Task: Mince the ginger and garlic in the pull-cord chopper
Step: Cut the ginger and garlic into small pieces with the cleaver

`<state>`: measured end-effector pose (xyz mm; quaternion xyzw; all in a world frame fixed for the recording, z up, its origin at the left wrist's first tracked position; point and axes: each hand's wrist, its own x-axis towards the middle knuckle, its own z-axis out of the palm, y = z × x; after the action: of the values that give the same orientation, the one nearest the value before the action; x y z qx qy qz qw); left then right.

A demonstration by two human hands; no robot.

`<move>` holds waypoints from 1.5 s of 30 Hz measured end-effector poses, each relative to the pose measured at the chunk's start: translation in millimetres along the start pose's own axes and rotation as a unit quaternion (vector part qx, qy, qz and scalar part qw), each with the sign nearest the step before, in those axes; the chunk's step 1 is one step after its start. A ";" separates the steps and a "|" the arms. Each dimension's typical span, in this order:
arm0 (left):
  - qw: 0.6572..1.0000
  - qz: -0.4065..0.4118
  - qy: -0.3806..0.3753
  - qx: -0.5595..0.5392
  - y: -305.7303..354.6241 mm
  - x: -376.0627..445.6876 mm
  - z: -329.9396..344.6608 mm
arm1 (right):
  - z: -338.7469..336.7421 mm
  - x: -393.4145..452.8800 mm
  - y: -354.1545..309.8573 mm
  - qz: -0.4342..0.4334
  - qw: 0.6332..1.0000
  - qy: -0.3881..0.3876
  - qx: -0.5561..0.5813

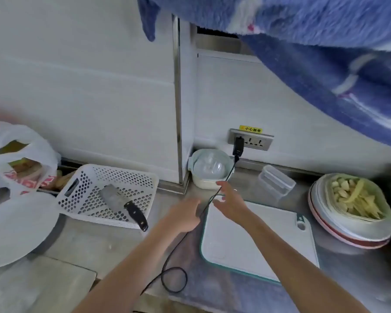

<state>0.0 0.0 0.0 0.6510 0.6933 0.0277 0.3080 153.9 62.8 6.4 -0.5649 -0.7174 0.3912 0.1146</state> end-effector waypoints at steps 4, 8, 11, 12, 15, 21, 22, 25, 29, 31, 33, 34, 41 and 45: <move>0.999 -0.041 -0.004 0.026 -7.5 18.1 -4.3 | -13.6 57.0 -12.2 -0.049 0.989 0.001 -0.141; 0.998 -0.046 0.030 0.019 -6.8 35.5 -13.7 | -5.6 104.7 -24.6 -0.063 0.966 0.039 -0.248; 0.997 -0.063 0.036 -0.032 -13.0 43.4 -14.8 | 0.7 130.6 -22.3 -0.026 0.958 0.013 -0.287; 0.996 -0.068 0.042 -0.050 -15.6 44.1 -14.6 | 2.0 137.9 -19.7 -0.011 0.953 0.000 -0.303; 0.991 -0.075 0.053 -0.095 -25.7 44.9 -11.6 | 2.5 152.3 -14.1 0.020 0.950 -0.014 -0.312; 0.981 -0.064 0.075 -0.166 -26.0 37.0 -6.7 | 7.9 168.3 -12.9 0.002 0.934 0.002 -0.358; 0.977 -0.067 0.078 -0.185 -25.6 36.0 -8.2 | 7.5 170.8 -13.2 -0.012 0.933 -0.004 -0.360; 0.956 -0.092 0.086 -0.264 -27.7 35.7 -12.1 | 3.1 171.0 -6.2 -0.020 0.957 -0.003 -0.291; 0.916 -0.122 0.117 -0.365 -27.8 40.5 -18.1 | -9.1 157.6 -0.8 -0.051 0.989 0.095 -0.105; 0.881 -0.139 0.129 -0.434 -25.3 45.8 -21.1 | -15.2 148.9 -4.8 -0.091 0.981 0.146 -0.085; 0.853 -0.147 0.124 -0.485 -19.0 48.4 -27.7 | -21.7 141.3 -7.1 -0.132 0.973 0.164 -0.092; 0.841 -0.150 0.119 -0.506 -16.5 48.6 -30.8 | -25.3 136.6 -10.1 -0.153 0.968 0.179 -0.083; 0.699 -0.118 0.063 -0.703 -7.6 46.3 -39.9 | -14.7 66.6 -45.6 -0.022 0.907 0.229 0.353; 0.557 -0.077 -0.036 -0.826 -14.9 38.5 -33.6 | -0.4 38.7 -35.4 0.114 0.917 0.052 0.379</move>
<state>-27.3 45.3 5.6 0.0564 0.4025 0.5410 0.7363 115.7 95.8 20.4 -0.5764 -0.4391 0.6143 0.3124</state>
